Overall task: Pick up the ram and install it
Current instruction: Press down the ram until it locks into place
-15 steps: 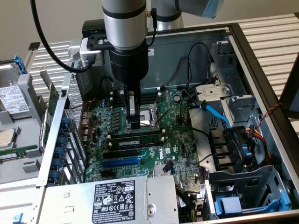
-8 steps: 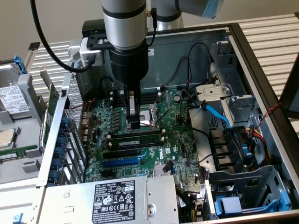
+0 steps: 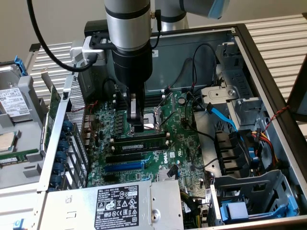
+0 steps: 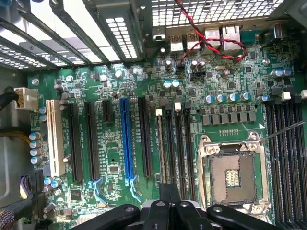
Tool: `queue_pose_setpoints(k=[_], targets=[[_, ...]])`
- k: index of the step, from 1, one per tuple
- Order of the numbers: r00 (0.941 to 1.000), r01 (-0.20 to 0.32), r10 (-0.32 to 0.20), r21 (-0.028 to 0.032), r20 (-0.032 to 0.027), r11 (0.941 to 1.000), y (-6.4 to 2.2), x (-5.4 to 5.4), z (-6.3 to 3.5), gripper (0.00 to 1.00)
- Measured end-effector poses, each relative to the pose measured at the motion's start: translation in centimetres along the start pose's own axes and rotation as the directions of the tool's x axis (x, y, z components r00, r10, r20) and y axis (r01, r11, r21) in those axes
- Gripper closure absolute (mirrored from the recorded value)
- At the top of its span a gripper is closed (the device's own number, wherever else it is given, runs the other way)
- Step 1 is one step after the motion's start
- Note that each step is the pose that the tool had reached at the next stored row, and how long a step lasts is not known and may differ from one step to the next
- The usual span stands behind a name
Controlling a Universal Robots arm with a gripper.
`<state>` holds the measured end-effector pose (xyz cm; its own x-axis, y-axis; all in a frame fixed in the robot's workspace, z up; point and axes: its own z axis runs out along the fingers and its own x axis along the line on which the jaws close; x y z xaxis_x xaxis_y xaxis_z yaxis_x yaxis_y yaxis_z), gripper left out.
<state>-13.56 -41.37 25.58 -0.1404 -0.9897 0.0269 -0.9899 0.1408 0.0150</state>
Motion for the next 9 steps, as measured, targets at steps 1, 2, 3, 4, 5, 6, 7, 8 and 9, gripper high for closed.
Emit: queue_pose_setpoints(k=[1, 2, 3, 4, 5, 6, 7, 8, 9], targets=[[0.9999, -0.015, 0.015, -0.0004, 0.0002, 0.9999, 0.00, 0.00, 0.00, 0.89], [0.9995, -0.032, 0.032, -0.0009, 0.0005, 0.9995, 0.00, 0.00, 0.00, 0.89], [0.9989, -0.048, 0.048, -0.0013, 0.0007, 0.9989, 0.00, 0.00, 0.00, 0.89], [0.9980, -0.063, 0.063, -0.0017, 0.0009, 0.9980, 0.00, 0.00, 0.00, 0.89], [0.9969, -0.078, 0.078, -0.0022, 0.0011, 0.9969, 0.00, 0.00, 0.00, 0.89], [0.9956, -0.094, 0.094, -0.0026, 0.0013, 0.9956, 0.00, 0.00, 0.00, 0.89], [0.9943, -0.107, 0.107, -0.0030, 0.0015, 0.9943, 0.00, 0.00, 0.00, 0.89], [0.9926, -0.122, 0.122, -0.0034, 0.0016, 0.9925, 0.00, 0.01, 0.00, 0.89], [0.9907, -0.136, 0.136, -0.0038, 0.0018, 0.9907, 0.00, 0.00, 0.00, 0.89]])
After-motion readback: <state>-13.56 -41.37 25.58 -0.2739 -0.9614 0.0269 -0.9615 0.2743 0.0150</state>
